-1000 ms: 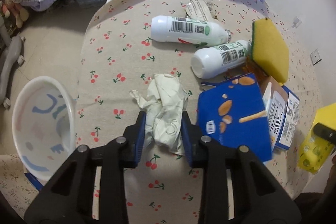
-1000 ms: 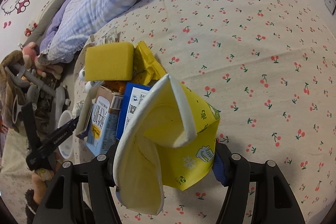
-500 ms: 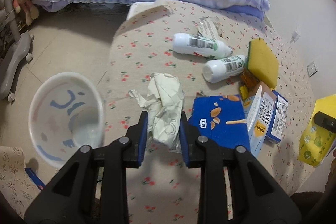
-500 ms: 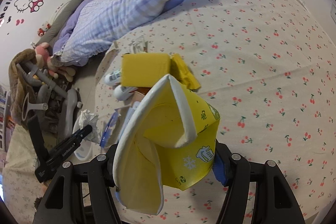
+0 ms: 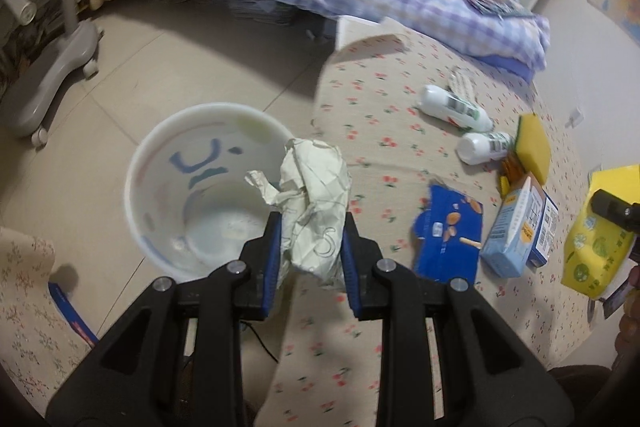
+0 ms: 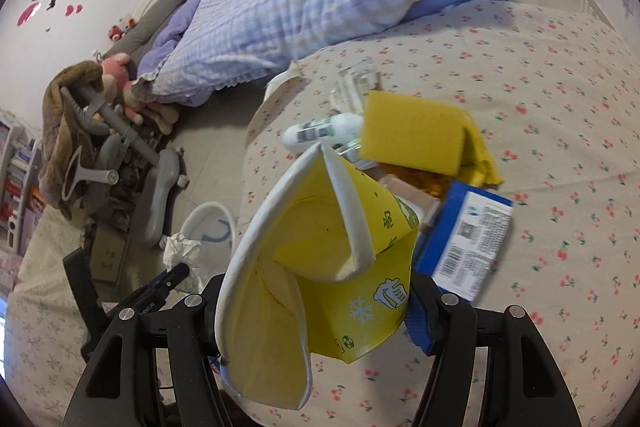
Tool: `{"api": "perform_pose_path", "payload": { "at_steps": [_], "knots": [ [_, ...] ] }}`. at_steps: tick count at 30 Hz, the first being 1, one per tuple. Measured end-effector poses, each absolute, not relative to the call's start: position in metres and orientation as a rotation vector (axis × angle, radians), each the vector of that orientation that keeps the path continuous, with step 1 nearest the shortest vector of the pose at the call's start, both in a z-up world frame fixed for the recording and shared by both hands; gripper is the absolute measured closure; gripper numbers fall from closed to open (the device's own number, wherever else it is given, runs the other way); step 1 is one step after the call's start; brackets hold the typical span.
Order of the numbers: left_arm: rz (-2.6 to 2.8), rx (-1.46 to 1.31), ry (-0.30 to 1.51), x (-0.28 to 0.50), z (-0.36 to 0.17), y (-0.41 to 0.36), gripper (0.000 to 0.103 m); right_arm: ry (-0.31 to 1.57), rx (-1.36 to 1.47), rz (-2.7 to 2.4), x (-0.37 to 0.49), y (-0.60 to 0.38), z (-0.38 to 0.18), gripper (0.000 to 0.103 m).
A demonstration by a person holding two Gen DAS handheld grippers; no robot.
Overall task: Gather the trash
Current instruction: 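Carry the tissue into the white bin with the left tool while the right tool drops the scoop in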
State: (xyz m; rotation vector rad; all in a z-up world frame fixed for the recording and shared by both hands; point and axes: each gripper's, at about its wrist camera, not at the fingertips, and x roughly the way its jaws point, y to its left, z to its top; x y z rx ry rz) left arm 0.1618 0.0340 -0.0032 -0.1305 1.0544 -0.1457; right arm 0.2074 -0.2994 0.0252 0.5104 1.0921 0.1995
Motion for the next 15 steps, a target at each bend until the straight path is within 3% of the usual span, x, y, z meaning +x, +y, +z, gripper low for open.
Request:
{"api": "perform_pose_path", "payload": {
  "at_steps": [12, 13, 15],
  "knots": [
    [-0.051, -0.211, 1.048, 0.16, -0.017, 0.11, 0.073, 1.151, 0.438, 0.303, 0.241, -0.204, 0.005, 0.035],
    [-0.055, -0.212, 1.041, 0.162, -0.018, 0.113, 0.071, 1.158, 0.425, 0.318, 0.245, -0.193, 0.002, 0.035],
    [-0.042, -0.2, 1.04, 0.166, -0.022, 0.117, 0.059, 1.168, 0.408, 0.341, 0.252, -0.177, -0.001, 0.035]
  ]
}}
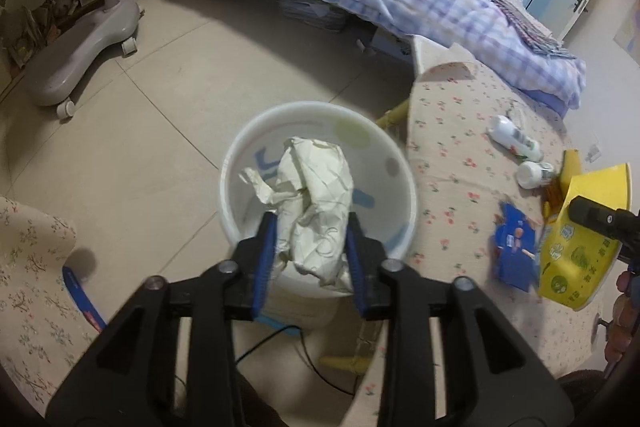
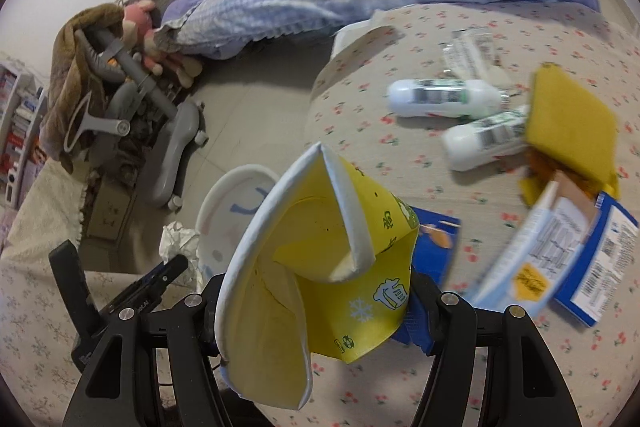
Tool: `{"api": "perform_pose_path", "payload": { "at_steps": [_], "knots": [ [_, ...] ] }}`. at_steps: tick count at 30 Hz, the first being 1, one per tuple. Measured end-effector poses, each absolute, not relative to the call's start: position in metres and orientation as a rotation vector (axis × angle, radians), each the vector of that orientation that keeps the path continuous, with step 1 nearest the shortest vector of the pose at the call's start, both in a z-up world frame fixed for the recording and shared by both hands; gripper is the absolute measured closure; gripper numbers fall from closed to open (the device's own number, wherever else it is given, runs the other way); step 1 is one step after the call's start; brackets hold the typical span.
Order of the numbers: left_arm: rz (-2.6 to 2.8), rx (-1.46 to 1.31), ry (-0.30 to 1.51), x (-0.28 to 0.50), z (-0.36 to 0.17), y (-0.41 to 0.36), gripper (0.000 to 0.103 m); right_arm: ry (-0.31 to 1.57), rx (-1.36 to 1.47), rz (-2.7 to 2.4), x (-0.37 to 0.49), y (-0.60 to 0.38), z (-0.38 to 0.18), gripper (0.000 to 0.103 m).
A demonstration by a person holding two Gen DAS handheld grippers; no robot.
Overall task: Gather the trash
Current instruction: 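Carry the tissue into the white bin with the left tool while the right tool drops the scoop in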
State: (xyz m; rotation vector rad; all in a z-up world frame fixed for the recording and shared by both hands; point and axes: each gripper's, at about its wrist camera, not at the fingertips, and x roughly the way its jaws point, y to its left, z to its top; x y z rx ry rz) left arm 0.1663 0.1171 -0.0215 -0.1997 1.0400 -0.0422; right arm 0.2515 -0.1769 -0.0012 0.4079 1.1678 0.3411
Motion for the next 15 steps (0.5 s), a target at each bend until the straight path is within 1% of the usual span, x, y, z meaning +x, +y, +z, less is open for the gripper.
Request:
{"api": "perform_pose_path", "payload": {
  "at_steps": [2, 4, 9, 15],
  "knots": [
    [-0.018, -0.205, 1.038, 0.168, -0.022, 0.123, 0.032, 1.173, 0.398, 0.359, 0.255, -0.162, -0.003, 0.035],
    [0.01, -0.219, 1.032, 0.167, -0.02, 0.13, 0.022, 1.185, 0.388, 0.38, 0.263, -0.145, -0.008, 0.035],
    [0.084, -0.207, 1.08, 0.159, -0.024, 0.147, 0.018, 1.2, 0.363, 0.403, 0.277, -0.117, -0.018, 0.034],
    [0.179, -0.228, 1.166, 0.153, -0.036, 0.167, 0.016, 1.217, 0.36, 0.416, 0.292, -0.093, -0.034, 0.034]
  ]
}}
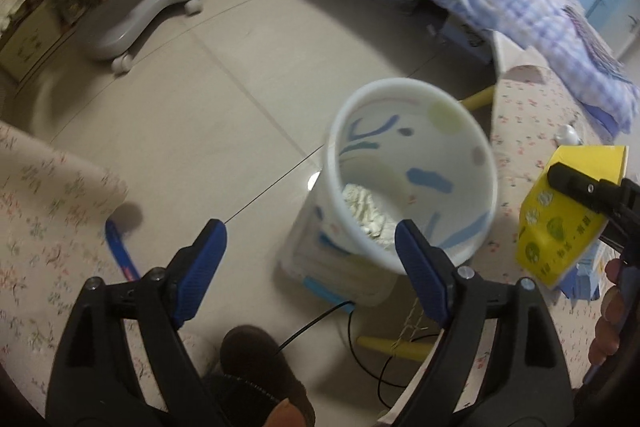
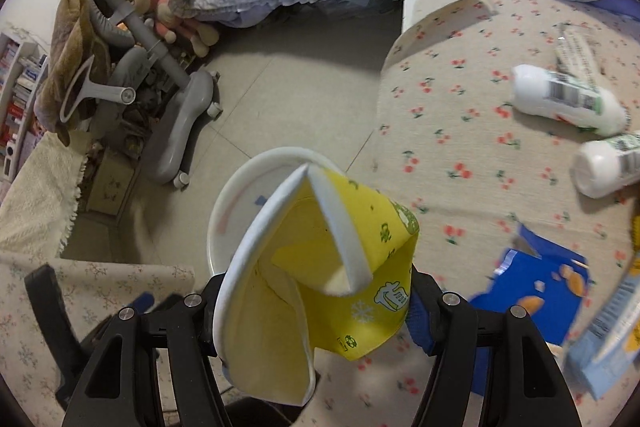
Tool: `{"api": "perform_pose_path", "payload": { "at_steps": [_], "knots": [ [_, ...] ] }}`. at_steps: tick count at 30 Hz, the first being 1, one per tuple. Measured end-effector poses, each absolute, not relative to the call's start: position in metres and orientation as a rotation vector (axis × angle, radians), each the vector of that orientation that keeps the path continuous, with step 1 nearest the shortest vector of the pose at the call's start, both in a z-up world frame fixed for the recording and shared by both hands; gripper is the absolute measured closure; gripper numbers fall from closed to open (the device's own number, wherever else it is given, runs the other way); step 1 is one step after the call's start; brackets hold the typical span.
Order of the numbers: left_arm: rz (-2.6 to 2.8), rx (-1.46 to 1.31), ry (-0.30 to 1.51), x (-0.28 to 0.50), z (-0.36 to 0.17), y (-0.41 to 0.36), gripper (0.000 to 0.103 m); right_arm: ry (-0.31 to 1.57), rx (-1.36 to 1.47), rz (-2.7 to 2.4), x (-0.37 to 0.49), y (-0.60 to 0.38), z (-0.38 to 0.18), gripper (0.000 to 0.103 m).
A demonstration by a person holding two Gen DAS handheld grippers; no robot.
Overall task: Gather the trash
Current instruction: 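Carry the tissue into the white bin with the left tool while the right tool drops the scoop in, then grasp the blue barcode box with the right tool while the left tool grasps the blue almond-print box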
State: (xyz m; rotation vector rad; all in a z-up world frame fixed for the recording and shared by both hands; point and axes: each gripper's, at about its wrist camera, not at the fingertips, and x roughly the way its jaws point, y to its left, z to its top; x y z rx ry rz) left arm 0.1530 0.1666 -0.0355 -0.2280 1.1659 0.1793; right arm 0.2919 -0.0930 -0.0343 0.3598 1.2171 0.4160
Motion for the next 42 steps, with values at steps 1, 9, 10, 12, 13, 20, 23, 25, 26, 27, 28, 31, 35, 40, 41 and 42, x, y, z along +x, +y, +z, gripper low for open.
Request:
{"api": "perform_pose_path", "payload": {
  "at_steps": [1, 9, 10, 12, 13, 20, 23, 25, 26, 27, 28, 31, 35, 40, 41, 42],
  "knots": [
    [0.185, -0.227, 1.171, 0.153, -0.036, 0.168, 0.014, 1.218, 0.361, 0.417, 0.295, -0.09, -0.037, 0.034],
    [0.213, -0.199, 1.179, 0.151, -0.037, 0.173, 0.011, 1.19, 0.389, 0.425, 0.306, -0.077, -0.043, 0.027],
    [0.213, -0.197, 1.179, 0.151, -0.037, 0.174, 0.01, 1.178, 0.389, 0.423, 0.306, -0.078, -0.041, 0.024],
    [0.207, -0.196, 1.181, 0.151, -0.037, 0.173, 0.009, 1.158, 0.379, 0.415, 0.306, -0.077, -0.037, 0.017],
    [0.203, -0.195, 1.182, 0.15, -0.037, 0.172, 0.008, 1.152, 0.371, 0.413, 0.306, -0.076, -0.035, 0.017],
    [0.172, -0.168, 1.172, 0.148, -0.033, 0.162, 0.008, 1.13, 0.338, 0.392, 0.293, -0.089, -0.019, 0.017],
    [0.154, -0.163, 1.169, 0.145, -0.031, 0.155, 0.008, 1.117, 0.321, 0.37, 0.284, -0.102, -0.01, 0.017],
    [0.134, -0.162, 1.165, 0.143, -0.03, 0.149, 0.007, 1.102, 0.302, 0.354, 0.276, -0.116, -0.004, 0.017],
    [0.123, -0.157, 1.164, 0.143, -0.029, 0.146, 0.007, 1.093, 0.29, 0.347, 0.272, -0.122, 0.0, 0.017],
    [0.114, -0.148, 1.162, 0.142, -0.028, 0.143, 0.007, 1.082, 0.275, 0.336, 0.267, -0.132, 0.004, 0.017],
    [0.11, -0.133, 1.156, 0.14, -0.027, 0.138, 0.007, 1.073, 0.266, 0.329, 0.262, -0.139, 0.007, 0.017],
    [0.093, -0.109, 1.153, 0.137, -0.027, 0.128, 0.006, 1.046, 0.24, 0.304, 0.247, -0.167, 0.018, 0.016],
    [0.059, -0.072, 1.158, 0.137, -0.027, 0.111, 0.006, 1.016, 0.214, 0.256, 0.231, -0.206, 0.027, 0.016],
    [0.029, -0.043, 1.158, 0.137, -0.025, 0.09, 0.006, 1.033, 0.231, 0.173, 0.22, -0.259, 0.022, 0.016],
    [0.023, -0.041, 1.158, 0.138, -0.024, 0.086, 0.006, 1.039, 0.239, 0.161, 0.219, -0.265, 0.021, 0.016],
    [0.017, -0.04, 1.157, 0.138, -0.024, 0.083, 0.006, 1.046, 0.248, 0.145, 0.217, -0.275, 0.018, 0.016]
  ]
}}
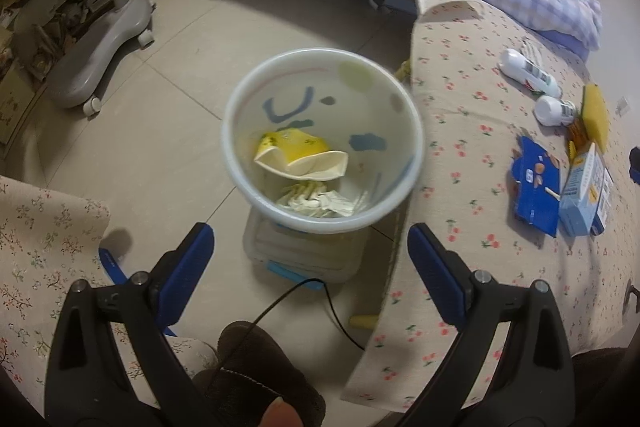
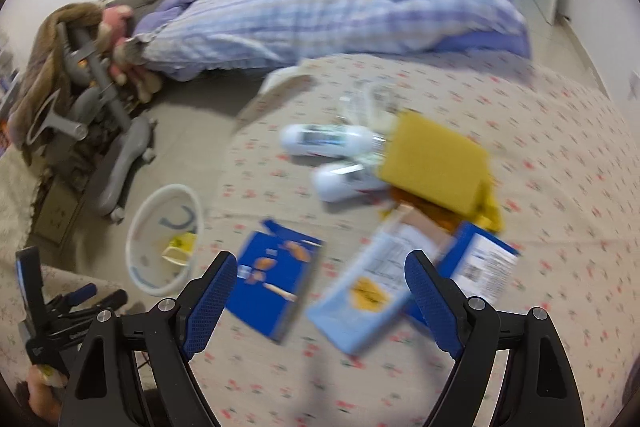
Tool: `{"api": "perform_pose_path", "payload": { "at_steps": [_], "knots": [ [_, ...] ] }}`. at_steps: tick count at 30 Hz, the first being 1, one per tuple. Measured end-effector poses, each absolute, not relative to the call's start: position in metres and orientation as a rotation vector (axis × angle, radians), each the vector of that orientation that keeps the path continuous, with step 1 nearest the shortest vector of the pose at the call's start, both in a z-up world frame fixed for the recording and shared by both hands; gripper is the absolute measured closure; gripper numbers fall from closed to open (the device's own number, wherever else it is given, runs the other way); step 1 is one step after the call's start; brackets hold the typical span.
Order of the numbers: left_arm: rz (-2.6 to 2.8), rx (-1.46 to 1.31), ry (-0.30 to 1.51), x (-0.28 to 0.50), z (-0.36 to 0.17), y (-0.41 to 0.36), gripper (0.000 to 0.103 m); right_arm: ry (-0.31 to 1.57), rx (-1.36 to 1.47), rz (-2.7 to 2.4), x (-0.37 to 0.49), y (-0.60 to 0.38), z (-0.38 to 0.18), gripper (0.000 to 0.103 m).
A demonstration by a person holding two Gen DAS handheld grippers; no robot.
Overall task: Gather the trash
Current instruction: 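Grasp the blue barcode box with the right tool while the left tool grasps the blue almond-print box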
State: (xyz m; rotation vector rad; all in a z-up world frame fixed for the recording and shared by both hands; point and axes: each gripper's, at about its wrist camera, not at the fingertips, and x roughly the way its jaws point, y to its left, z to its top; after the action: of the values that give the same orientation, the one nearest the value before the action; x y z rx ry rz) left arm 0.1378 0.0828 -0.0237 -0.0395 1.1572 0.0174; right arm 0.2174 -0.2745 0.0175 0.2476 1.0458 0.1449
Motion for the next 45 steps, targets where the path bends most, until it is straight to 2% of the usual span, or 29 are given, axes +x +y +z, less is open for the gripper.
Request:
{"api": "perform_pose_path", "payload": {
  "at_steps": [14, 28, 29, 32, 45],
  "knots": [
    [-0.064, -0.001, 1.183, 0.143, -0.023, 0.023, 0.006, 1.208, 0.307, -0.081, 0.214, -0.354, -0.043, 0.016],
    [-0.112, -0.002, 1.215, 0.154, -0.028, -0.021, 0.006, 1.321, 0.364, -0.107, 0.237, -0.355, -0.081, 0.016],
    [-0.121, -0.005, 1.219, 0.155, -0.029, -0.025, 0.006, 1.314, 0.364, -0.111, 0.237, -0.356, -0.081, 0.016],
    [-0.156, -0.008, 1.231, 0.157, -0.03, -0.042, 0.006, 1.295, 0.363, -0.096, 0.236, -0.359, -0.076, 0.033],
    [-0.284, 0.0, 1.224, 0.174, -0.036, -0.105, 0.006, 1.22, 0.382, -0.061, 0.203, -0.389, -0.05, 0.036]
  ]
}}
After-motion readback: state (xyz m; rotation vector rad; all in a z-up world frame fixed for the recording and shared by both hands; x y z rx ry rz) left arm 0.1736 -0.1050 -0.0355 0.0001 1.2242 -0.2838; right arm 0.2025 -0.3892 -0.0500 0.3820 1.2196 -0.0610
